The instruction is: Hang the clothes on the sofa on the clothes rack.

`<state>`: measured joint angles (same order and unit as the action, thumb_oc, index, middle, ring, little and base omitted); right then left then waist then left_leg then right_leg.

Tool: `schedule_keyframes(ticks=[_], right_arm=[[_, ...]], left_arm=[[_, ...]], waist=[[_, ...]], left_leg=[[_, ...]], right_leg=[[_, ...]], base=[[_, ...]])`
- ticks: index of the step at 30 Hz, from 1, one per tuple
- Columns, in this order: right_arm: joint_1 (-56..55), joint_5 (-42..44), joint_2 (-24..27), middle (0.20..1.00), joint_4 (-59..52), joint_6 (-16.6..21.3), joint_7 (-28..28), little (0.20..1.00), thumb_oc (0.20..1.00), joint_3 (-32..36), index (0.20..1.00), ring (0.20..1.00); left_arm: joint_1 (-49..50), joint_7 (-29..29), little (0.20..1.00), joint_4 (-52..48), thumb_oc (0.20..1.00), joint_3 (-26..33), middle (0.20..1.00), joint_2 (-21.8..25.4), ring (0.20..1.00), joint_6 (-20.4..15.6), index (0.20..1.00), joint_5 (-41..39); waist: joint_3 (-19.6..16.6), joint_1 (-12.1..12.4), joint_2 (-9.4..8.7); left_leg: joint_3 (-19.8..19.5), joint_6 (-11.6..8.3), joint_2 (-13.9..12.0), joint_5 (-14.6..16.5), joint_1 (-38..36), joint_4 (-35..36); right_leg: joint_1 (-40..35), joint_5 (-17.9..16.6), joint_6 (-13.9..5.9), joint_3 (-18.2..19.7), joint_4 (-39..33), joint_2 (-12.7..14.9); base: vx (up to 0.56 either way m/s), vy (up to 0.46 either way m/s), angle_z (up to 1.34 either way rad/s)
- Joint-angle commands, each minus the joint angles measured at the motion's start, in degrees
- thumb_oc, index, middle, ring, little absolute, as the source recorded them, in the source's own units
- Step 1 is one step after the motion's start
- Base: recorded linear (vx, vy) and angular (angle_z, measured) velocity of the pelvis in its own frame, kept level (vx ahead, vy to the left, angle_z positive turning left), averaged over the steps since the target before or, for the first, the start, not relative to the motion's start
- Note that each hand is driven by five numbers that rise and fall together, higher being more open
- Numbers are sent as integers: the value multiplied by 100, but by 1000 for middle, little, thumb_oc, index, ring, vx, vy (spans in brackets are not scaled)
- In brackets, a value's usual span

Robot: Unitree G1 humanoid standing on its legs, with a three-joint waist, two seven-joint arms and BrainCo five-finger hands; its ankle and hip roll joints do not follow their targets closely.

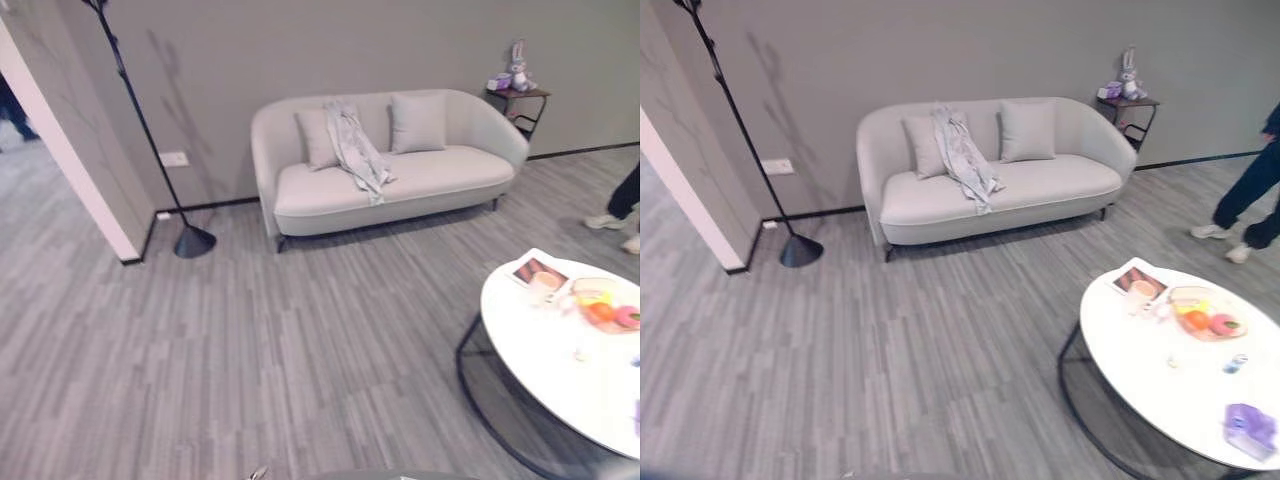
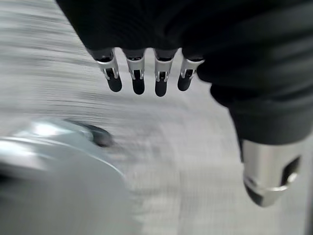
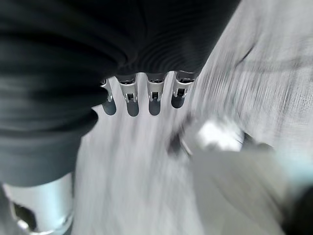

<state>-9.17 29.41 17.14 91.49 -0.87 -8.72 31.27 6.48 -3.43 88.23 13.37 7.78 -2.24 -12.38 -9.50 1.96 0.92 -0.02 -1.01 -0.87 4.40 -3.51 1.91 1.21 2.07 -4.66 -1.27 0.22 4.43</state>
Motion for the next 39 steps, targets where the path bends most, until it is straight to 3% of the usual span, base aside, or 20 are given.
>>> schedule_keyframes(ticks=[1,12,39], right_arm=[[275,53,-406,1000,591,-124,2,1000,1000,-24,1000,1000],[676,-118,-601,1000,455,38,-147,1000,1000,-801,1000,1000],[708,-252,-536,1000,591,7,-137,1000,1000,-1153,1000,1000]], left_arm=[[-325,-130,1000,74,1000,-223,1000,-399,1000,-81,1000,-334],[-625,-129,1000,-105,1000,-1257,1000,-462,1000,-190,1000,50],[-707,-47,1000,-49,1000,-1559,1000,-544,1000,-209,1000,198]], waist=[[-121,28,-115],[16,-30,-60],[95,-99,41]], left_leg=[[-92,-249,-179,-592,335,309],[-42,-206,-125,-562,294,309],[4,-151,-28,-571,240,309]], right_leg=[[-252,-738,125,83,-505,-118],[-214,-729,173,133,-477,-102],[-158,-750,213,160,-447,1]], base=[[-3,3,-5],[-24,27,-6],[-9,23,0]])
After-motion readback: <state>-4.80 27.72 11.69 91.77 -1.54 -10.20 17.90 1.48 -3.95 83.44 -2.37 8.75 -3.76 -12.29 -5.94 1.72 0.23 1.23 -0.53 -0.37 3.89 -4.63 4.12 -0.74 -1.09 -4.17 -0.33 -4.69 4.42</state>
